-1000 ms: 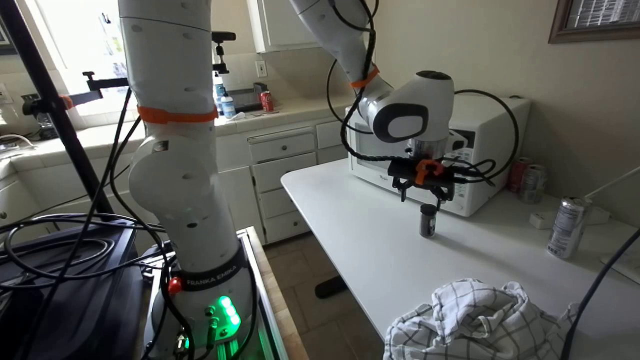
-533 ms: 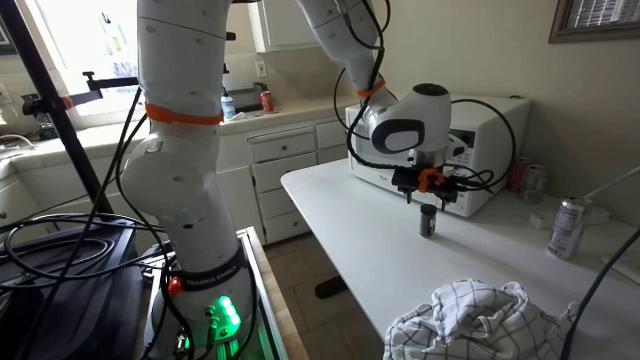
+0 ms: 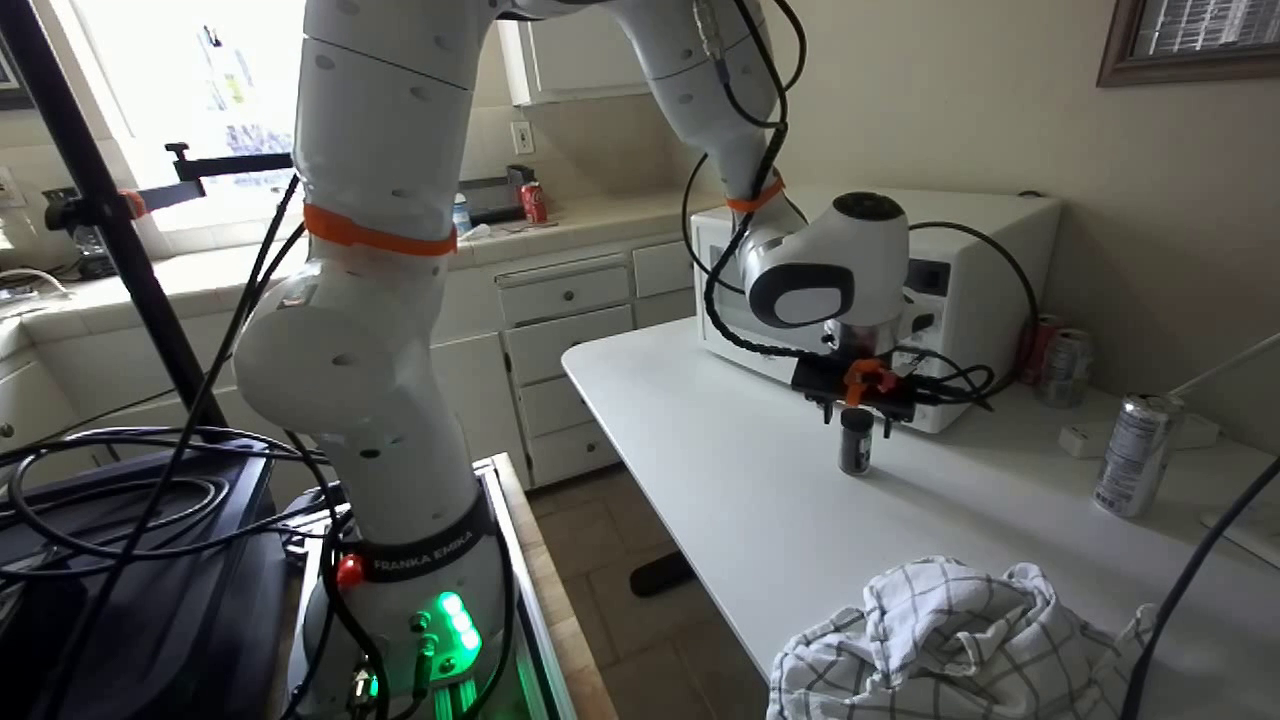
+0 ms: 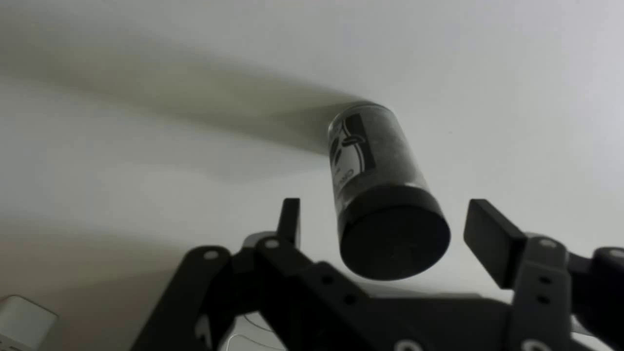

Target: Put the glass jar on top of the microwave.

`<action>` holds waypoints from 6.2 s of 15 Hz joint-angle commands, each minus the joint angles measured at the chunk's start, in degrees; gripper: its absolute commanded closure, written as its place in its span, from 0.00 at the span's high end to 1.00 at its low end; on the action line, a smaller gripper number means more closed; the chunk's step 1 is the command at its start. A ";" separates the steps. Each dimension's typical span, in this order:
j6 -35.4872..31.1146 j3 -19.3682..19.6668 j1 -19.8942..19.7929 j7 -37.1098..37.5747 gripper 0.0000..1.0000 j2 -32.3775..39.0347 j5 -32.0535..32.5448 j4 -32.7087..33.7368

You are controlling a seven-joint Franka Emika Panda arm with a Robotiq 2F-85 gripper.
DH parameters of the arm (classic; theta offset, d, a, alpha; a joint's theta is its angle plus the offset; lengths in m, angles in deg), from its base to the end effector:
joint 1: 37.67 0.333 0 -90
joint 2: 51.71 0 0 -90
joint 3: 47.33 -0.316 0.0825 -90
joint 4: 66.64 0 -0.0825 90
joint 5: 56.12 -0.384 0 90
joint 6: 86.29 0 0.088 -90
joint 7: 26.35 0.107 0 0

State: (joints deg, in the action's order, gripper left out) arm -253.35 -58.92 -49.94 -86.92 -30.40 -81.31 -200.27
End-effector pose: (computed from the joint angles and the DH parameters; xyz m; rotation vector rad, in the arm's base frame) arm 0.5326 -0.0300 0.1980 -2.8923 -0.9021 -0.4283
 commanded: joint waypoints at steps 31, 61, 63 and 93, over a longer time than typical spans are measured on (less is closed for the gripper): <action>51.06 8.57 14.42 25.49 0.24 -19.30 19.26 35.89; 57.24 5.35 17.20 30.80 1.00 13.76 24.01 74.40; 58.29 5.99 17.67 31.37 1.00 11.26 25.01 72.07; 54.56 17.62 10.68 35.67 1.00 -45.11 28.53 0.93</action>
State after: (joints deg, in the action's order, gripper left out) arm -199.01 -42.08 -40.19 -51.59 -75.60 -53.14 -199.58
